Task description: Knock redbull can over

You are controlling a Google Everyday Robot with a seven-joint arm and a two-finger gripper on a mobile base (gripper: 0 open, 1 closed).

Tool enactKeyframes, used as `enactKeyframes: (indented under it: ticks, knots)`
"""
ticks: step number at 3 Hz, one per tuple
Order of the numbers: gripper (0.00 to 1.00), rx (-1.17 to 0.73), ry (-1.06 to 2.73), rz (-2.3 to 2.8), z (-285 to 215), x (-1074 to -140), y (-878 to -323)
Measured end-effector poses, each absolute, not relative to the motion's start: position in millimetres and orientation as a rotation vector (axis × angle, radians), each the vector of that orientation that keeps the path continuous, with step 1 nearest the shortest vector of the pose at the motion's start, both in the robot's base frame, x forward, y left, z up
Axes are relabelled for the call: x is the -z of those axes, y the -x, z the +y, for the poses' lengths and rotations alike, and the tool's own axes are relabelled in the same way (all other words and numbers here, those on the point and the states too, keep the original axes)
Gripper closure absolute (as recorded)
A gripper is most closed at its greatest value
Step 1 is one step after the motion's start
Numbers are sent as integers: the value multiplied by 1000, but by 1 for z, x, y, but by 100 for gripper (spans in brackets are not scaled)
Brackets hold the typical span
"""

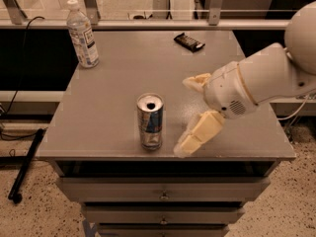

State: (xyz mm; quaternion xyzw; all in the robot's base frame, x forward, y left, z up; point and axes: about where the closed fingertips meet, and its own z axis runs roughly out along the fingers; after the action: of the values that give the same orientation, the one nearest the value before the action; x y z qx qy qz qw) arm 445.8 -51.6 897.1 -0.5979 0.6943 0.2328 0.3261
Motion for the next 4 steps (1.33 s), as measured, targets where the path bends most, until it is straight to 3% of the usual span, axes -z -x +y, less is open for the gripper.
enactKeyframes:
  ticks: [1, 2, 4]
  knots:
    - [0, -766, 1481, 1727, -15, -892, -445]
    - [15, -875, 1400, 1666, 10, -888, -444]
    - [61, -924, 1338, 1639, 26, -894, -448]
